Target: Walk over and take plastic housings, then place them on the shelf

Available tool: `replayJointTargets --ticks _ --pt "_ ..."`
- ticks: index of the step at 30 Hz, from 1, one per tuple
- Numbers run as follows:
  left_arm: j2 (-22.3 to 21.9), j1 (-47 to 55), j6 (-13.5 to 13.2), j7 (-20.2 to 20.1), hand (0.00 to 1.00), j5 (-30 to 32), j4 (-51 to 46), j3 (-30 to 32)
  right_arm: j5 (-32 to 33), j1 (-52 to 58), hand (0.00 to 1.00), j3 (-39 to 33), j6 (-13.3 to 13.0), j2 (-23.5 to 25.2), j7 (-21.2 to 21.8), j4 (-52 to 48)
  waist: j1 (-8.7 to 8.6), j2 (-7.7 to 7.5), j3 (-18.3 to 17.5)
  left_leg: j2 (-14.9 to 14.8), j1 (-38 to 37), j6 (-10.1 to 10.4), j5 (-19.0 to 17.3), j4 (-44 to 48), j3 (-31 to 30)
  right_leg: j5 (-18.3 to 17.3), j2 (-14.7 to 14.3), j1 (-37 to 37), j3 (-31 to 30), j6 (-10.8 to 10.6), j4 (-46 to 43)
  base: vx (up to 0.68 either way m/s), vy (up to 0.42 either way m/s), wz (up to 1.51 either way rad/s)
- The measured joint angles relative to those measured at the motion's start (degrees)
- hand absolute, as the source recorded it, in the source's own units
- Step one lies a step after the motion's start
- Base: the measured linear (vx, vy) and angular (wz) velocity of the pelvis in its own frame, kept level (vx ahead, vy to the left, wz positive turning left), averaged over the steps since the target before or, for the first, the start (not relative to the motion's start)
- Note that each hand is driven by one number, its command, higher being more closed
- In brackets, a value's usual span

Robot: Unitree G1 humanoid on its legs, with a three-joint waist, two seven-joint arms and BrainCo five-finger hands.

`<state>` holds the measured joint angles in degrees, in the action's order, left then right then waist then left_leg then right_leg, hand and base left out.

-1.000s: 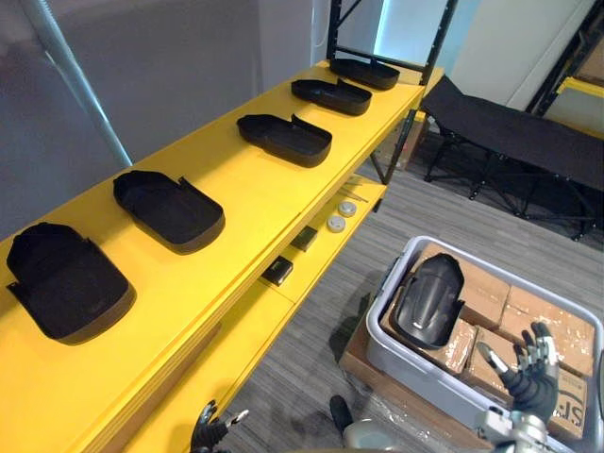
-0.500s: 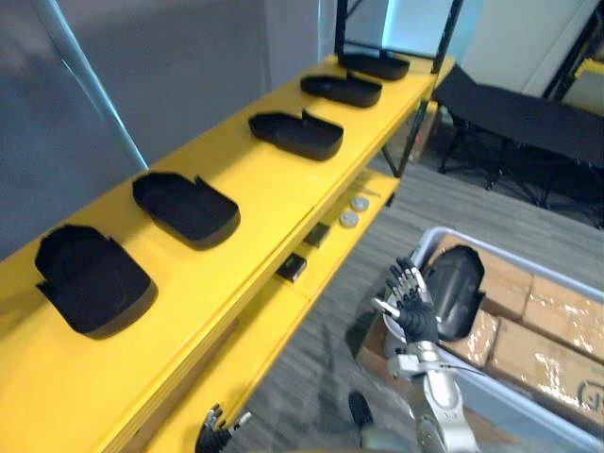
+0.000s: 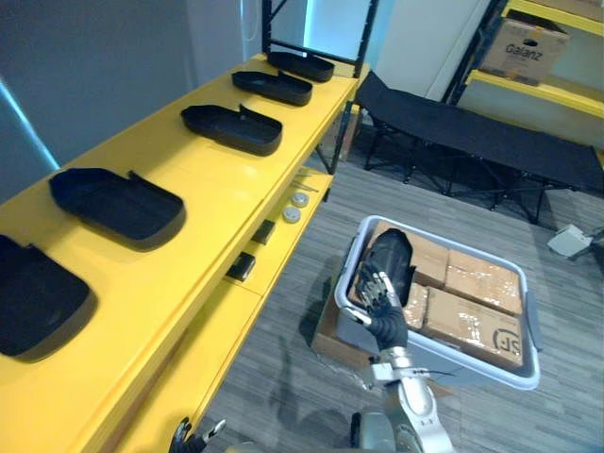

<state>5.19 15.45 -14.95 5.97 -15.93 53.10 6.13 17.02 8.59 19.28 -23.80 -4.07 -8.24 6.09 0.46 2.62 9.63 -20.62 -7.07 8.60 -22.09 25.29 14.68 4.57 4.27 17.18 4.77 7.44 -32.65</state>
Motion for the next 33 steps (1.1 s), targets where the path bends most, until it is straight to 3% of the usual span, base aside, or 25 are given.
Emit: replayJointTargets --ticks 1,2,3,4,5,7,9,11,12,13,16,17,18,20,24,29,33 --pt "0.48 -0.79 0.04 0.01 0.0 -0.41 0.09 -0.28 -1.34 0.04 0.0 0.0 0.12 -0.03 -1.05 0.1 -1.11 -1.19 0.4 0.19 -0.59 0.95 -0.14 -0.92 0.33 -2.53 1.74 0.51 0.06 -2.13 -0.62 0.1 -0.233 -0.25" --pt "0.92 -0.96 0.02 0.04 0.0 -1.8 0.09 -0.5 -2.29 0.32 0.0 0.22 0.42 0.17 -1.7 0.47 -1.09 -1.88 0.37 0.0 -1.02 1.6 -0.15 -0.71 0.63 -2.26 2.36 -0.04 0.25 -2.88 0.74 0.1 -0.28 -0.22" --pt "1.2 -1.58 0.06 0.13 0.0 -4.42 0.27 -0.5 -2.73 1.23 0.0 0.52 1.52 0.21 -2.01 1.09 -1.36 -2.16 0.2 -1.65 -1.62 3.26 0.26 -0.14 1.07 -6.34 2.0 -2.25 3.53 -8.5 1.89 0.12 -0.348 -0.38" --pt "0.43 -2.96 0.0 0.15 0.0 -6.54 0.23 -0.6 -3.47 2.25 0.0 -0.14 2.56 -0.27 -1.53 1.03 -1.36 -2.1 0.14 -3.02 -1.96 3.8 1.49 0.07 1.53 -9.49 1.37 -3.47 7.69 -10.77 2.98 0.13 -0.381 -0.33" --pt "-0.05 -3.53 0.0 0.2 0.0 -6.65 0.22 -0.65 -3.99 2.66 0.0 -0.65 3.01 -0.48 -1.03 1.03 -1.34 -2.3 0.02 -3.36 -1.79 3.06 2.32 0.42 1.53 -11.32 1.33 -4.06 9.07 -11.36 3.67 0.15 -0.414 -0.31" --pt "-3.29 -6.85 -0.06 -0.24 0.0 -6.86 -0.98 -3.17 -4.99 5.26 0.0 -4.85 4.37 -2.04 1.14 0.93 -2.71 -2.28 0.4 -4.35 -0.29 -3.54 8.11 2.98 1.52 -13.79 0.21 -6.56 11.02 -10.25 6.34 0.13 -0.406 0.02" --pt "-5.44 -6.72 -0.53 -1.59 0.0 -6.31 -4.22 -7.33 -4.73 9.04 0.0 -9.54 4.51 -2.57 2.32 -0.8 -4.26 -2.92 0.84 -4.28 2.02 -6.69 13.43 6.55 2.57 -13.03 0.39 -9.85 11.14 -9.28 10.74 0.09 -0.362 0.1" --pt "-6.68 -6.35 -0.57 -2.21 0.0 -5.8 -6.36 -11.43 -4.29 11.71 0.0 -13.71 4.31 -3.91 3.04 -3.17 -4.51 -2.07 0.44 -1.78 3.21 -4.26 10.01 5.98 3.93 -10.96 0.44 -12.84 10.51 -9.0 16.34 0.07 -0.26 -0.25" --pt "-6.89 -6.05 -0.55 -2.42 0.0 -5.8 -7.53 -12.53 -4.28 12.11 0.0 -15.69 3.82 -4.78 3.18 -3.42 -4.62 -2.0 0.4 1.47 3.06 -2.41 8.71 1.76 3.82 -9.09 0.11 -14.43 9.1 -9.04 19.9 0.05 -0.114 -0.59" --pt "-6.85 -5.78 -0.55 -2.38 0.0 -5.77 -8.52 -12.6 -4.29 12.42 0.0 -16.73 3.72 -5.4 3.06 -3.33 -4.5 -1.71 0.25 4.49 3.07 -1.69 8.39 -3.97 2.9 -7.37 -0.54 -15.27 8.0 -9.04 23.22 0.05 -0.12 -0.69" --pt "-6.09 -4.92 -0.28 -2.66 0.0 -5.11 -9.65 -13.07 -4.34 11.85 0.0 -17.07 2.86 -5.34 1.47 -3.19 -4.52 -0.84 0.0 8.85 4.45 -0.95 10.15 -14.62 0.48 -5.37 -2.3 -15.34 5.36 -9.81 28.09 0.01 0.011 -0.7" --pt "-5.63 -4.77 0.15 -2.69 0.0 -3.99 -9.66 -13.71 -4.45 12.11 0.0 -17.52 2.07 -5.34 0.46 -2.68 -4.35 -0.3 0.0 9.64 4.38 -1.56 13.33 -16.83 -0.37 -5.32 -2.79 -15.24 5.31 -9.76 28.9 0.03 0.102 -0.61" --pt "-5.35 -4.64 0.2 -2.73 0.0 -3.79 -9.64 -13.69 -4.56 11.95 0.0 -17.63 2.06 -5.21 0.05 -2.21 -4.21 -0.36 0.04 9.64 3.77 -0.82 14.52 -17.32 0.1 -5.18 -2.7 -15.21 5.48 -9.94 29.11 0.04 0.126 -0.56" --pt "-3.96 -4.66 1.07 -2.7 0.0 -3.66 -9.64 -13.93 -6.09 11.77 0.0 -18.55 1.87 -2.93 -2.12 -1.84 -4.52 -0.91 0.36 10.79 3.2 -1.27 14.56 -18.78 2.0 -4.06 -1.21 -15.23 6.28 -11.16 30.69 0.05 0.128 -0.39" --pt "-0.62 -7.29 2.64 -1.91 0.0 -1.6 -9.31 -14.04 -5.75 9.07 0.0 -20.33 2.87 -1.12 -4.61 3.26 -4.26 -2.18 1.91 12.94 4.82 -2.11 14.24 -18.88 3.64 1.15 0.28 -14.99 6.08 -11.56 35.14 0.05 0.108 -0.19" --pt "0.07 -10.54 2.38 0.51 0.0 -3.91 -9.26 -12.67 -4.43 0.9 0.0 -21.47 4.13 -0.44 -8.55 10.74 -3.58 -0.58 5.67 14.29 6.2 -2.39 14.19 -18.81 2.88 1.93 1.49 -14.12 6.52 -12.14 35.43 0.02 0.046 0.05" --pt "-0.06 -11.21 1.65 0.58 0.0 -3.83 -9.11 -12.38 -4.19 -10.17 0.0 -24.43 6.36 -1.13 -13.06 19.5 -1.51 -1.21 9.29 15.34 8.62 -3.45 14.89 -18.8 -1.42 2.08 2.44 -13.86 10.05 -12.37 35.45 -0.04 0.011 0.46"
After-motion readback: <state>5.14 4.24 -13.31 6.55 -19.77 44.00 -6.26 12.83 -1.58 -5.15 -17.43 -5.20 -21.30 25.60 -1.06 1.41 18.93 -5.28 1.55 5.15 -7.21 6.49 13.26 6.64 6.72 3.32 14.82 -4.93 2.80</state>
